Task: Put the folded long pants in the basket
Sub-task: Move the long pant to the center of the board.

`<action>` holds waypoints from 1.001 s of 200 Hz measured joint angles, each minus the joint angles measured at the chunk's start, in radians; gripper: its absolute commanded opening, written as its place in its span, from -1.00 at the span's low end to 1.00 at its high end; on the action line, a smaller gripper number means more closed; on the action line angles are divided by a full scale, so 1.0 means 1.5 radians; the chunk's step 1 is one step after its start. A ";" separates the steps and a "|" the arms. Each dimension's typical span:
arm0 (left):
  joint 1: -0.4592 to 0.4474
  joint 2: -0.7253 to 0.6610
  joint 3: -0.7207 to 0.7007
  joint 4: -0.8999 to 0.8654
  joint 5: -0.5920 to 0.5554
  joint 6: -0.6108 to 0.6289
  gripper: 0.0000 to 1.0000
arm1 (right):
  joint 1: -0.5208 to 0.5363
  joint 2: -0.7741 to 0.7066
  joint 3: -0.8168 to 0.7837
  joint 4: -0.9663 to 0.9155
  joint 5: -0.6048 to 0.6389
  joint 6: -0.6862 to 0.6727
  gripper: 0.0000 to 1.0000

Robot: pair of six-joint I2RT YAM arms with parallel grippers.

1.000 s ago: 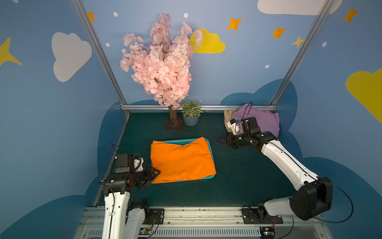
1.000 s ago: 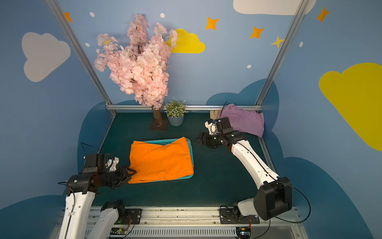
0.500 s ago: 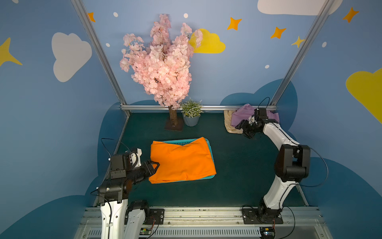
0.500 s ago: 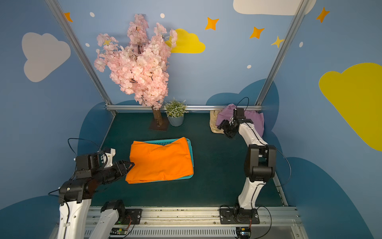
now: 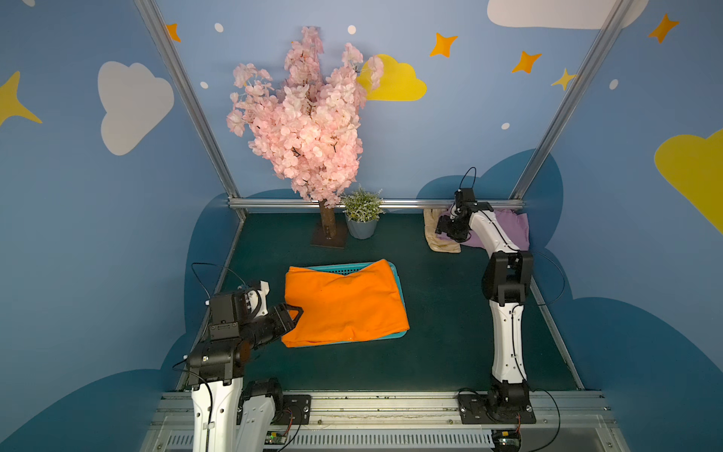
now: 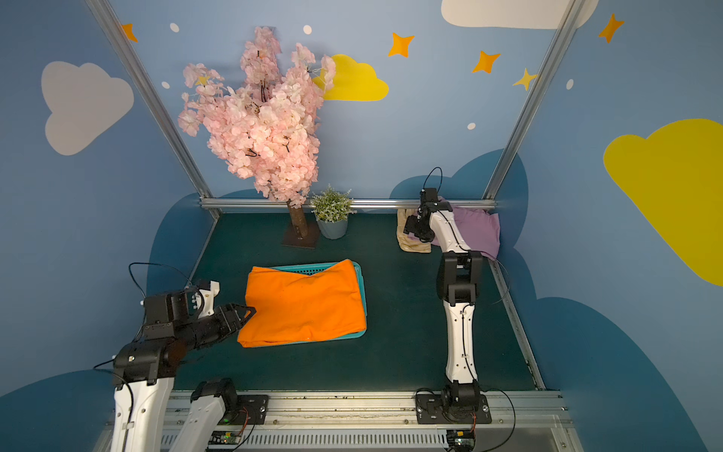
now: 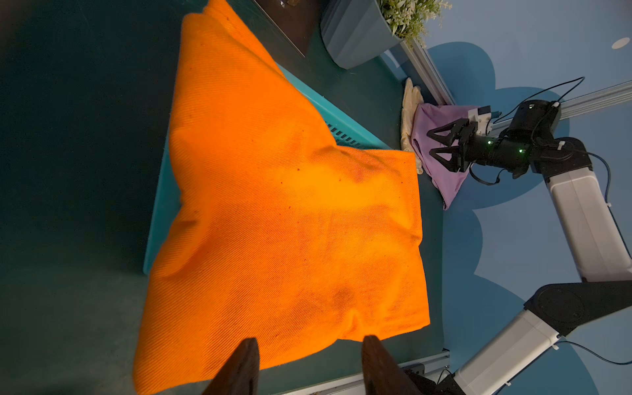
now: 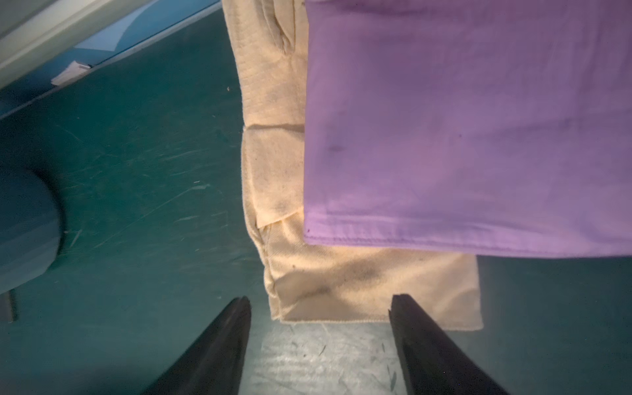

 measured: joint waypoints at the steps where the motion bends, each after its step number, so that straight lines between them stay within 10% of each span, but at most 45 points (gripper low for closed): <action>1: 0.000 0.000 0.000 0.000 0.000 0.000 0.05 | 0.001 0.001 0.001 0.000 0.001 -0.002 0.41; 200: 0.003 0.018 -0.003 0.001 0.001 0.001 0.06 | 0.041 0.149 0.207 -0.054 0.173 -0.141 0.13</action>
